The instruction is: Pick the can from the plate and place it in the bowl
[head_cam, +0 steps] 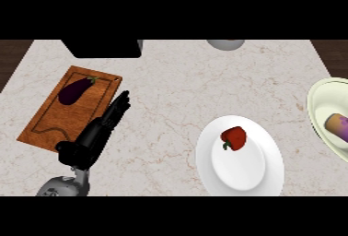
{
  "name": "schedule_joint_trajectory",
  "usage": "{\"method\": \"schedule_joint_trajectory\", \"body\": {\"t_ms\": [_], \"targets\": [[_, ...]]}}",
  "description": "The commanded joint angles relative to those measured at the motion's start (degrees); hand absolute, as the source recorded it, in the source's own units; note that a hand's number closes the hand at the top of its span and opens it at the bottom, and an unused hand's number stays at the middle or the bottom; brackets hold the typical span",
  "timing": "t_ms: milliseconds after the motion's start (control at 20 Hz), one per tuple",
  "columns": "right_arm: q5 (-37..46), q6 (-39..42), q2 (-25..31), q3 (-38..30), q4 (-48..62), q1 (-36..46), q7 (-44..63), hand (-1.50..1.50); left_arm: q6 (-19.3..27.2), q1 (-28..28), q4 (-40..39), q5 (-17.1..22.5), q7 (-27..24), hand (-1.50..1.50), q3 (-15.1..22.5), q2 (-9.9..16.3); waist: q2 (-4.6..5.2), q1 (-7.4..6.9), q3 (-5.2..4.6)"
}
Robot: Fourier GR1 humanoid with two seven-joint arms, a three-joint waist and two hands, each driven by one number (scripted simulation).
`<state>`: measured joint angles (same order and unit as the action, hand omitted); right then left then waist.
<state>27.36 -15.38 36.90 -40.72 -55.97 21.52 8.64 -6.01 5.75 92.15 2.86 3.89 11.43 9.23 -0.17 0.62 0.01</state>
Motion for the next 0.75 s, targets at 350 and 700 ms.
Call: {"method": "schedule_joint_trajectory", "body": {"t_ms": [350,700], "targets": [[-18.4,9.0,2.1,-19.4,-4.0,-19.9,-14.2,-1.50,0.3,1.6,-2.7,-1.1,-1.0,0.00,-1.4,-1.2,0.01,0.94,0.00],[-25.1,20.2,6.6,-25.9,10.0,-28.0,-25.6,-1.50,-0.8,-0.8,-0.4,-2.0,-0.5,0.00,-0.2,-1.7,0.10,-0.12,0.06]]}}
